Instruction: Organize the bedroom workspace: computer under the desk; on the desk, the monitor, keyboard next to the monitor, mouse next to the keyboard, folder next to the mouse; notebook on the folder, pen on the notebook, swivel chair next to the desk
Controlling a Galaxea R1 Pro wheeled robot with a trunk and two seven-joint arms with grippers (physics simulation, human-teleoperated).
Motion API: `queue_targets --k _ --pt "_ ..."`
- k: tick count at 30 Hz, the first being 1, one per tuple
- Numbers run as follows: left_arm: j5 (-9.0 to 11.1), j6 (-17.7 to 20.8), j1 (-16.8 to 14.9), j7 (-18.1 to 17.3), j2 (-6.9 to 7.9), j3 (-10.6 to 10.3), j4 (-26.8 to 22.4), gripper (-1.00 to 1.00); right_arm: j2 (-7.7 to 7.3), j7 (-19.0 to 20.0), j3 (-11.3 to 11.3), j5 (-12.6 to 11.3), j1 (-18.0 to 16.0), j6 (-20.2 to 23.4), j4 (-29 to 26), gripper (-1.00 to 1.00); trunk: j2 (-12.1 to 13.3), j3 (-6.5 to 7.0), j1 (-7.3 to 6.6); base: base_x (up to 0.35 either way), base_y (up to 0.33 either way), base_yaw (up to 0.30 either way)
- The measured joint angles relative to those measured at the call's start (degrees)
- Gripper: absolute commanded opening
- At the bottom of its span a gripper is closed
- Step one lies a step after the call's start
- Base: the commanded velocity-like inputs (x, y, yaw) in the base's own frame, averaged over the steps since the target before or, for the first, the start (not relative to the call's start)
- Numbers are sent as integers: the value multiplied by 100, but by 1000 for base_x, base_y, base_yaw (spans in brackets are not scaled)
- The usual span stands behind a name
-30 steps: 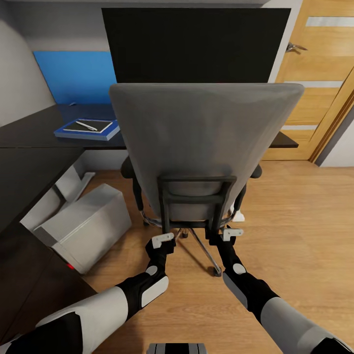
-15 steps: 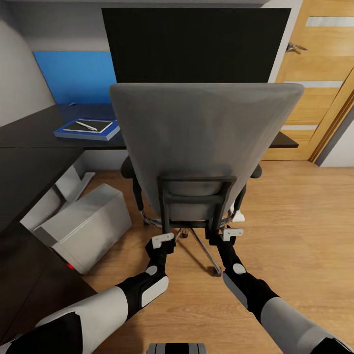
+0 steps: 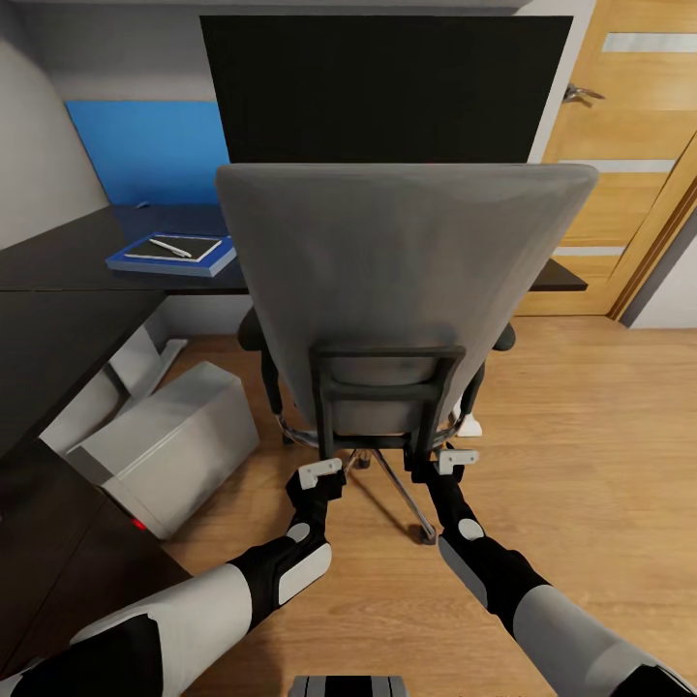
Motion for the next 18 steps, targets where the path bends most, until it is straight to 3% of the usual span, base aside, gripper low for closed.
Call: queue_targets --k 5,18 --pt "-5 -11 -1 10 2 13 0 100 -2 -12 -11 -26 0 -8 1 100 0 0 2 -153 0 0" --pt "-5 -11 -1 10 2 12 0 100 -2 -12 -11 -23 0 -8 4 100 0 0 0 -16 0 0"
